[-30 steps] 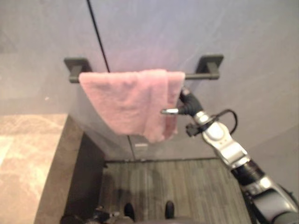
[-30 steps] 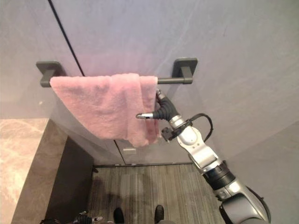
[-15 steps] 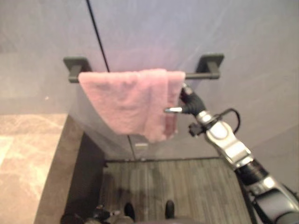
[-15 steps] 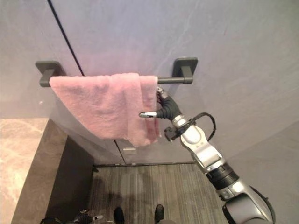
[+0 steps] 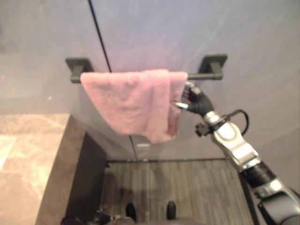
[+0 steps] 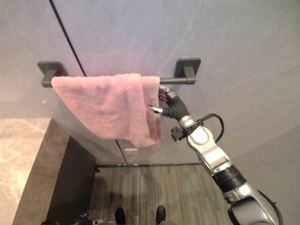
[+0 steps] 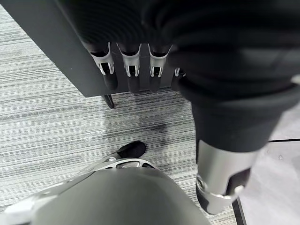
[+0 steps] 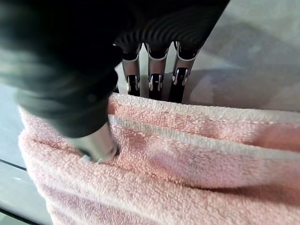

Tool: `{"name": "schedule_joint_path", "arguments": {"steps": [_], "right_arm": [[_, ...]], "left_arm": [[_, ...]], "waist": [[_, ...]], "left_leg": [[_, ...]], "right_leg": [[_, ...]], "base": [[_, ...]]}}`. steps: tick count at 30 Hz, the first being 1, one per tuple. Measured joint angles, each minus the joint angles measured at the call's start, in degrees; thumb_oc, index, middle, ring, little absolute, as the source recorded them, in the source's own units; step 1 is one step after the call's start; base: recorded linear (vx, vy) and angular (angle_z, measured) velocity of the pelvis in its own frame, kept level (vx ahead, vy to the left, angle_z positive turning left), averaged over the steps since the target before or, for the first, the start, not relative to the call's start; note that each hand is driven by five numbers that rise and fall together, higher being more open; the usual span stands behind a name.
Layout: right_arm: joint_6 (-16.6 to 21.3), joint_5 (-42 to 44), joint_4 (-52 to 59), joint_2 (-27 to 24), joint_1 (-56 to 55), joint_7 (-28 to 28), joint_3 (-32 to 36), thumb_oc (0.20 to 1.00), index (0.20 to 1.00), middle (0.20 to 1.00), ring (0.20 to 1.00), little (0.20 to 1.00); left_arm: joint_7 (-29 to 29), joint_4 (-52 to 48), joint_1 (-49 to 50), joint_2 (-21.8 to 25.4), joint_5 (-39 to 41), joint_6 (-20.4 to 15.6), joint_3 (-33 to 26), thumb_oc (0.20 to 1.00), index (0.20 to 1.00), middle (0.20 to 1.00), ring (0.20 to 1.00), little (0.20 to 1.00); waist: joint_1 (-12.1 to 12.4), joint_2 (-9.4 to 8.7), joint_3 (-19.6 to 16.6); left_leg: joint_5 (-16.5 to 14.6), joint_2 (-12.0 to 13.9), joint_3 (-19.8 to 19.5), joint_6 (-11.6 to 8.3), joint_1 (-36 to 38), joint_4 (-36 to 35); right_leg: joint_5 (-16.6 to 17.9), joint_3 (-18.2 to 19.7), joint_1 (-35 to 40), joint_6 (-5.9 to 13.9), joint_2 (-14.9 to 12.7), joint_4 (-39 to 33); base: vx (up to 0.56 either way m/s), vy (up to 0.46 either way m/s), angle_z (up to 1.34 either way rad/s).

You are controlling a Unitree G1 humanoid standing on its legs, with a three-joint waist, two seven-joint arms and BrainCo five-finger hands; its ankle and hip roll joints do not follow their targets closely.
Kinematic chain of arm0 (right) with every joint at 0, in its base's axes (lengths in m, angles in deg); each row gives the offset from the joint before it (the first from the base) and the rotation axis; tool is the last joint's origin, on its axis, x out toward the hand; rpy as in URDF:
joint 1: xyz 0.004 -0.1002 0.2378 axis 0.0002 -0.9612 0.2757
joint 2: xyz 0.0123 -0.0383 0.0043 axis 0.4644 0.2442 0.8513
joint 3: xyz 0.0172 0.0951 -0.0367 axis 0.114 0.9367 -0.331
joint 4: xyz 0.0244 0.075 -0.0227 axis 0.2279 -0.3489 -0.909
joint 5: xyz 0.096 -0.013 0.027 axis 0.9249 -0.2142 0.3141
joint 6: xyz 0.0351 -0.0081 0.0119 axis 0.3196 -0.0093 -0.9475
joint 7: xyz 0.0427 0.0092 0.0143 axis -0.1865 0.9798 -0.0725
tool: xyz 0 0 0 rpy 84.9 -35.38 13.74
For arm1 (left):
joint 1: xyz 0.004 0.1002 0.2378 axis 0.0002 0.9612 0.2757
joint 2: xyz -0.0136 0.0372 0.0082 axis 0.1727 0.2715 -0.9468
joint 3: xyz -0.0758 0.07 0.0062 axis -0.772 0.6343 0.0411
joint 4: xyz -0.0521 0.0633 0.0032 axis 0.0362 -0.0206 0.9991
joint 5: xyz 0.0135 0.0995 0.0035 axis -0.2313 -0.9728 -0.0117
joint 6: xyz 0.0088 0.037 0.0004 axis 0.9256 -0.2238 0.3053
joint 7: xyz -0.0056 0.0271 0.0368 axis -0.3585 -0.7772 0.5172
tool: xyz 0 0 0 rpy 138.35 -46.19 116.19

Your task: Put brush and paste in cup on sink, flatten towel.

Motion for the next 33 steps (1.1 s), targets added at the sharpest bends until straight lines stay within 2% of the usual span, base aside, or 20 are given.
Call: {"name": "schedule_joint_path", "arguments": {"steps": [10, 16, 22, 23, 24, 25, 26, 27, 28, 33], "right_arm": [[0.48, -0.59, 0.01, 0.02, 0.01, 0.61, 0.38, 0.2, 0.2, 0.2, 0.2, 0.2], [1.11, -3.11, 0.09, 1.43, -2.22, 3.03, 4.68, 0.2, 0.2, 0.2, 0.2, 0.2], [1.7, -8.62, 2.79, 0.23, -4.27, 3.92, 5.34, 0.2, 0.2, 0.2, 0.2, 0.2], [2.25, -9.16, 2.28, 1.5, -4.64, 4.7, 6.54, 0.2, 0.2, 0.2, 0.2, 0.2], [2.23, -9.34, 2.16, 2.24, -5.1, 5.44, 6.88, 0.206, 0.206, 0.206, 0.206, 0.206], [2.19, -10.68, 2.22, 2.25, -5.23, 5.63, 6.64, 0.282, 0.282, 0.282, 0.282, 0.282], [2.2, -11.18, 2.23, 2.25, -5.33, 5.65, 6.66, 0.3, 0.3, 0.3, 0.3, 0.3], [2.2, -11.21, 2.23, 2.25, -5.35, 5.65, 6.66, 0.288, 0.288, 0.288, 0.288, 0.288], [2.2, -11.33, 2.23, 2.26, -5.35, 5.79, 6.66, 0.2, 0.2, 0.2, 0.2, 0.2], [2.29, -12.04, 4.76, 3.06, -5.39, 7.08, 6.83, 0.2, 0.2, 0.2, 0.2, 0.2]], "left_arm": [[-0.1, 0.01, -0.01, 0.0, -0.02, -0.05, 0.05, 1.0, 1.0, 1.0, 1.0, 1.0], [-0.26, 0.0, 0.01, 0.0, -0.07, -0.19, 0.04, 1.0, 1.0, 1.0, 1.0, 1.0], [-0.47, -0.01, -0.03, 0.07, -1.02, -0.78, -0.04, 1.0, 1.0, 1.0, 1.0, 1.0], [-1.15, 0.06, 0.05, 0.12, -1.21, -0.83, -0.04, 1.0, 1.0, 1.0, 1.0, 1.0], [-1.32, 0.02, 0.0, 0.13, -1.21, -0.88, -0.01, 1.0, 1.0, 1.0, 1.0, 1.0], [-1.38, 0.02, 0.0, 0.09, -1.23, -1.04, -0.03, 1.0, 1.0, 1.0, 1.0, 1.0], [-1.4, 0.02, 0.01, 0.09, -1.24, -1.07, -0.03, 1.0, 1.0, 1.0, 1.0, 1.0], [-1.4, 0.02, 0.01, 0.09, -1.24, -1.08, -0.02, 1.0, 1.0, 1.0, 1.0, 1.0], [-1.41, 0.02, 0.0, 0.09, -1.24, -1.09, -0.03, 1.0, 1.0, 1.0, 1.0, 1.0], [-1.54, 0.05, 0.04, 0.04, -1.26, -1.14, -0.05, 1.0, 1.0, 1.0, 1.0, 1.0]], "waist": [[-0.06, -0.01, -0.03], [-0.06, -0.1, -0.08], [-0.28, -0.25, -0.18], [-0.31, -0.39, -0.26], [-0.34, -0.43, -0.29], [-0.3, -0.39, -0.26], [-0.29, -0.4, -0.27], [-0.29, -0.4, -0.27], [-0.28, -0.4, -0.27], [-0.23, -0.3, -0.21]], "left_leg": [[0.07, -0.09, -0.33, 0.08, -0.48, 0.0], [0.07, -0.18, -0.44, 0.09, -0.55, 0.0], [0.07, -0.22, -0.14, 0.1, -0.51, 0.0], [0.08, -0.19, -0.13, 0.1, -0.37, 0.01], [0.08, -0.17, -0.09, 0.1, -0.34, 0.0], [0.08, -0.19, -0.06, 0.11, -0.35, 0.0], [0.08, -0.18, -0.08, 0.11, -0.34, 0.0], [0.08, -0.18, -0.1, 0.11, -0.34, 0.0], [0.08, -0.19, -0.1, 0.11, -0.34, 0.0], [0.09, -0.19, -0.12, 0.12, -0.33, 0.0]], "right_leg": [[0.0, -0.35, -0.27, 0.0, -0.07, 0.06], [-0.01, -0.45, -0.29, 0.02, -0.15, 0.09], [0.0, -0.14, -0.4, 0.04, -0.2, 0.04], [0.01, -0.13, -0.3, 0.04, -0.17, 0.06], [0.01, -0.1, -0.29, 0.04, -0.16, 0.01], [0.01, -0.07, -0.3, 0.04, -0.17, 0.01], [0.01, -0.1, -0.27, 0.04, -0.16, 0.01], [0.01, -0.11, -0.26, 0.04, -0.16, 0.01], [0.01, -0.12, -0.26, 0.04, -0.17, 0.01], [0.0, -0.14, -0.23, 0.04, -0.18, 0.01]], "base": [[0.0, 0.001, 0.0], [0.0, 0.0, 0.0], [0.0, -0.002, -0.01], [0.0, 0.0, 0.0], [0.0, 0.0, 0.0], [0.0, 0.0, 0.0], [0.0, 0.0, 0.0], [0.0, 0.0, 0.0], [0.0, 0.0, 0.0], [0.0, 0.0, 0.0]]}}
